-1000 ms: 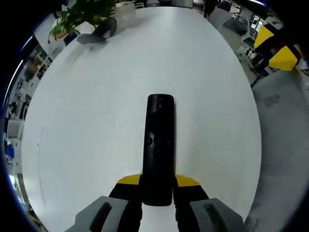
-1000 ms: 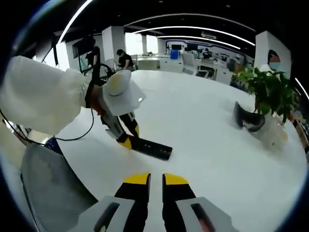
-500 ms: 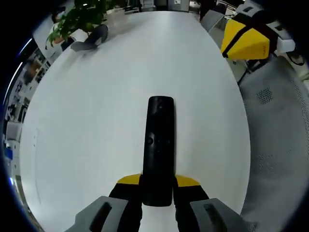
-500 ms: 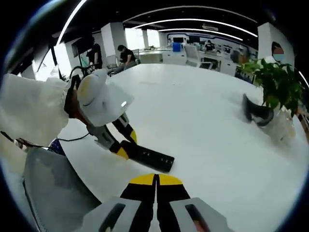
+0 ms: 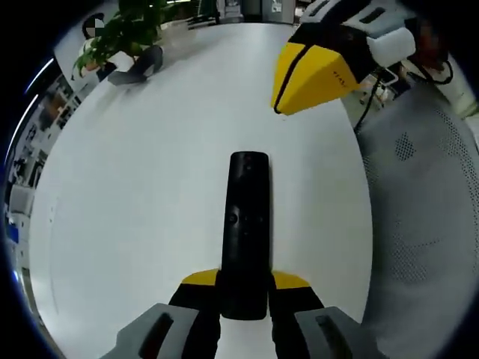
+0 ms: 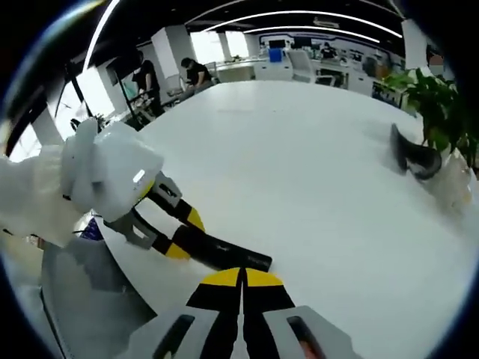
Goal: Press the specified remote control buttons in sequence, fully releasing each button before pressing the next.
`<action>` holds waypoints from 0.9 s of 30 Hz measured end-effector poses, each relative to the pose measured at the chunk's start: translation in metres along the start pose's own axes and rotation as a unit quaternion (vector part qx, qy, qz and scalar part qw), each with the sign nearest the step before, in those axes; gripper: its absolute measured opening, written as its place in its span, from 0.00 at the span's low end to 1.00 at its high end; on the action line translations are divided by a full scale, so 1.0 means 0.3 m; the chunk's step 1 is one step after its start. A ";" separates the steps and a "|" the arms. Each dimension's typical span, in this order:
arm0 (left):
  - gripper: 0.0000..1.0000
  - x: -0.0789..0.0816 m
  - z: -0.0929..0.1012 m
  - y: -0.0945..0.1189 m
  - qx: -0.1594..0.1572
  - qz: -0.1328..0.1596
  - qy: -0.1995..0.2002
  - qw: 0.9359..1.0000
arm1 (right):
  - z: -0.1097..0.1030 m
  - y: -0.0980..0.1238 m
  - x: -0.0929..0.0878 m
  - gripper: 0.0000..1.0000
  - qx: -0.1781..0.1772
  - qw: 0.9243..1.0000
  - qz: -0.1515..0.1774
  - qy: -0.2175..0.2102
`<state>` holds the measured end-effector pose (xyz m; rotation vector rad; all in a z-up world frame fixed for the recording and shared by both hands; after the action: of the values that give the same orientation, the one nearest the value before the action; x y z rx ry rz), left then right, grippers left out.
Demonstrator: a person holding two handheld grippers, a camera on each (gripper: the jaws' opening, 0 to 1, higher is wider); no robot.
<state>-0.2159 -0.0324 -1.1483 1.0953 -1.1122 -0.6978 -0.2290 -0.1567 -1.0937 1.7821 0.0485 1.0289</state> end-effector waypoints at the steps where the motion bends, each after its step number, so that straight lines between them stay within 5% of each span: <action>1: 0.23 0.000 0.003 0.000 0.000 0.002 0.002 1.000 | 0.003 -0.013 -0.006 0.00 0.001 1.000 -0.008 -0.001; 27: 0.23 -0.010 0.080 0.000 -0.006 -0.001 -0.006 1.000 | 0.026 -0.095 -0.108 0.00 0.036 0.994 -0.100 -0.027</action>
<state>-0.2394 -0.0377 -1.1480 1.0836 -1.1167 -0.7120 -0.2325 -0.1644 -1.1368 1.8288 0.2296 0.8436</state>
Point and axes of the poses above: the point that each gripper's makers call its tool centre point, and the gripper's own axes: y roughly backward along the fingers, z roughly to its right, x roughly out of its top, the point moved 5 cm from there along y, roughly backward along the fingers, and after that the axes turned 10 degrees about y, right-handed, at the moved point
